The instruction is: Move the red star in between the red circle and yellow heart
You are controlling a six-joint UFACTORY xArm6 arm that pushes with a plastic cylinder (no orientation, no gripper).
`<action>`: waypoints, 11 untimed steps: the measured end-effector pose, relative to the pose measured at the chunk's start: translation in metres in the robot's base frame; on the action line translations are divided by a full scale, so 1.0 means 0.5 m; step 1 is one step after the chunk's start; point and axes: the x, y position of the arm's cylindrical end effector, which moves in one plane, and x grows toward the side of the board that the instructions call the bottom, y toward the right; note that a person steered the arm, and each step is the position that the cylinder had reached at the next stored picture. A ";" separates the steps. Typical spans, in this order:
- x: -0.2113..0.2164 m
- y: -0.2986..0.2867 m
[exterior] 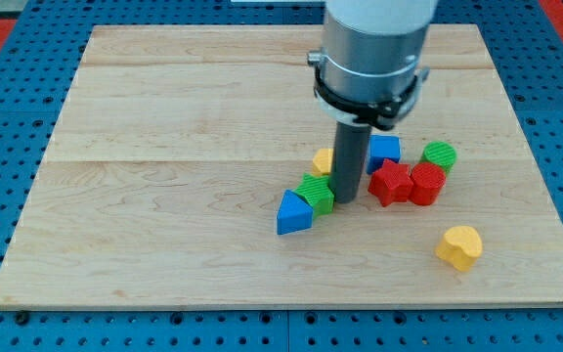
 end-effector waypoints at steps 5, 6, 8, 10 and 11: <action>0.067 0.135; 0.068 0.125; -0.010 0.118; 0.055 0.169; 0.065 0.155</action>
